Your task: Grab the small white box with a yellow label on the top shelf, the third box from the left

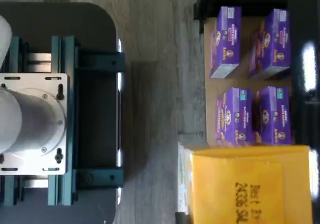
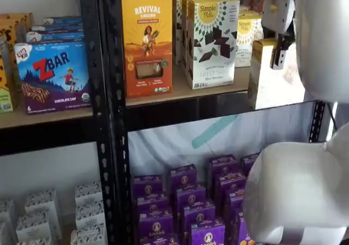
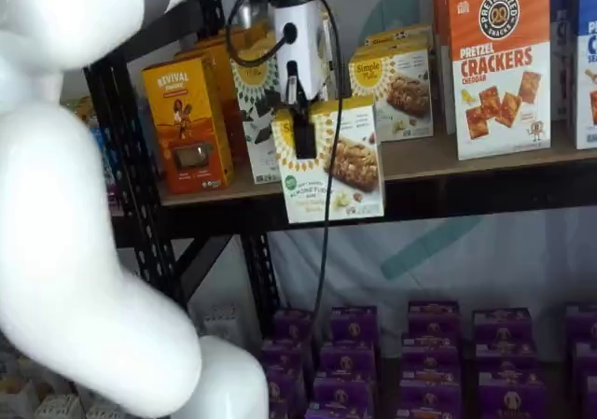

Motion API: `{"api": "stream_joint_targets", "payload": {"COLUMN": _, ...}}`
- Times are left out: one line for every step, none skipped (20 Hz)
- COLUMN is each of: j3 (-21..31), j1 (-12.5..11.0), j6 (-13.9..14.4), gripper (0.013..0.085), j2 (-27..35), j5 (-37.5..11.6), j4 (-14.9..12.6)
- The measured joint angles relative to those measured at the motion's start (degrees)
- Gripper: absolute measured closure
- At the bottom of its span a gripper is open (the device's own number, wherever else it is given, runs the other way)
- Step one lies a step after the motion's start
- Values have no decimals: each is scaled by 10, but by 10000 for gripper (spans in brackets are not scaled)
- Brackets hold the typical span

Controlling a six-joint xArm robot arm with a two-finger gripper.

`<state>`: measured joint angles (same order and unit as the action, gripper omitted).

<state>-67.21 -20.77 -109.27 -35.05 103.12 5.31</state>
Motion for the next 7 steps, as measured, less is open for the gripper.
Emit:
{"api": "stream_joint_targets", "payload": {"j3": 6, "j1": 4, "j6": 4, "gripper": 610, "j2": -7, "j5": 2, "j4": -1}}
{"api": "stream_joint_targets", "payload": {"j3": 12, "j1": 9, "j6": 8, "gripper": 610, "j2": -14, "j5": 4, "j4": -2}}
{"api": "stream_joint_targets", "payload": {"j3": 22, "j1": 15, "j6": 14, "gripper": 610, "j2": -25, "j5": 6, "j4": -3}}
{"api": "stream_joint_targets", "payload": {"j3": 28, "j1": 19, "j6": 19, "gripper": 610, "j2": -32, "j5": 7, "j4": -2}}
{"api": "stream_joint_targets", "payload": {"j3": 36, "j1": 25, "j6": 24, "gripper": 610, "j2": -41, "j5": 10, "j4": -3}}
{"api": "stream_joint_targets", "payload": {"j3": 43, "j1": 29, "j6": 29, "gripper": 610, "j2": -48, "j5": 12, "j4": -3}}
{"api": "stream_joint_targets", "payload": {"j3": 48, "j1": 32, "j6": 32, "gripper": 610, "j2": -54, "j5": 13, "j4": -3}}
